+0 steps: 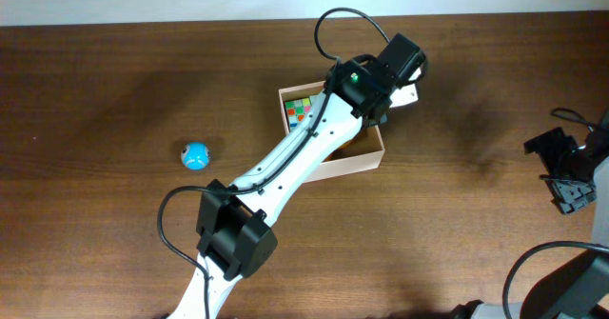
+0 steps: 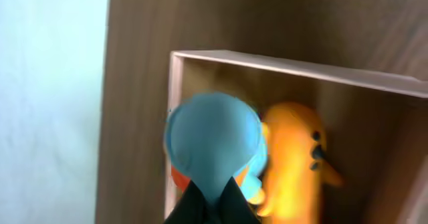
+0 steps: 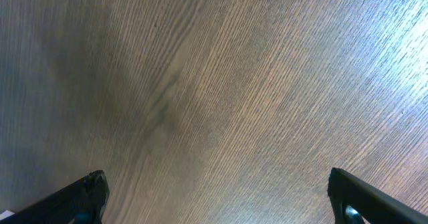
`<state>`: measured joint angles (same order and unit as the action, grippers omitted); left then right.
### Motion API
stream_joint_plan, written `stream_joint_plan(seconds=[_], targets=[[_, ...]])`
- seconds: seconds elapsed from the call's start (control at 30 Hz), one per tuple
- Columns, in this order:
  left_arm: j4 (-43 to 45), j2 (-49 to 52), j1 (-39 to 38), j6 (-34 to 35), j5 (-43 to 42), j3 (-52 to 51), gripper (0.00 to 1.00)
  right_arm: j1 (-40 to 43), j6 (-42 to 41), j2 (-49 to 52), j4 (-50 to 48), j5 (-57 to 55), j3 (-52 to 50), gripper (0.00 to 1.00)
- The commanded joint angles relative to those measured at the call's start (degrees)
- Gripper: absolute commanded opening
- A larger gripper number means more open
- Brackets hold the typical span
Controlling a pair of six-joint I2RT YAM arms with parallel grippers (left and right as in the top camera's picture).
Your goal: Pack container
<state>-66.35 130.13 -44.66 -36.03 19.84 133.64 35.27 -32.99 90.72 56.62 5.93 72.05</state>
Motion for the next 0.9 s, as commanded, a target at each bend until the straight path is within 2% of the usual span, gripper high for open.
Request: stream_joint_plan(seconds=[0.0,0.4,0.43,0.5,0.6,0.63,0.73,0.8,0.87], targets=[[-1.03,0.07,-0.24,-0.61,-3.96,1.2,0.02,-0.04,0.17,0.09,-0.04,0.07,-0.15,0.99],[-2.97,0.04,-0.79,-0.42,-5.53,1.2,0.03,-0.04,0.15,0.09,-0.04,0.07,-0.15,0.99],[-3.69,0.07,-0.79,-0.42,-5.53,1.2,0.19,-0.04,0.17,0.09,-0.04,0.07,-0.15,0.99],[-4.22,0.07,-0.83,-0.44,-5.55,1.2,0.37,-0.04,0.17,0.09,-0.04,0.07,-0.15,0.99],[-4.46,0.07,-0.83,-0.42,-5.53,1.2,0.47,-0.04,0.15,0.09,-0.04,0.07,-0.15,0.99],[-4.46,0.07,-0.83,-0.42,-5.55,1.2,0.56,-0.04,0.15,0.09,-0.04,0.07,-0.15,0.99],[-4.42,0.07,-0.83,-0.42,-5.55,1.2,0.68,-0.04,0.17,0.09,-0.04,0.07,-0.15,0.99],[-4.42,0.04,-0.83,-0.42,-5.55,1.2,0.86,-0.04,0.15,0.09,-0.04,0.07,-0.15,0.99],[-4.39,0.04,-0.83,-0.42,-5.75,1.2,0.87,-0.04,0.15,0.09,-0.04,0.07,-0.15,0.99]])
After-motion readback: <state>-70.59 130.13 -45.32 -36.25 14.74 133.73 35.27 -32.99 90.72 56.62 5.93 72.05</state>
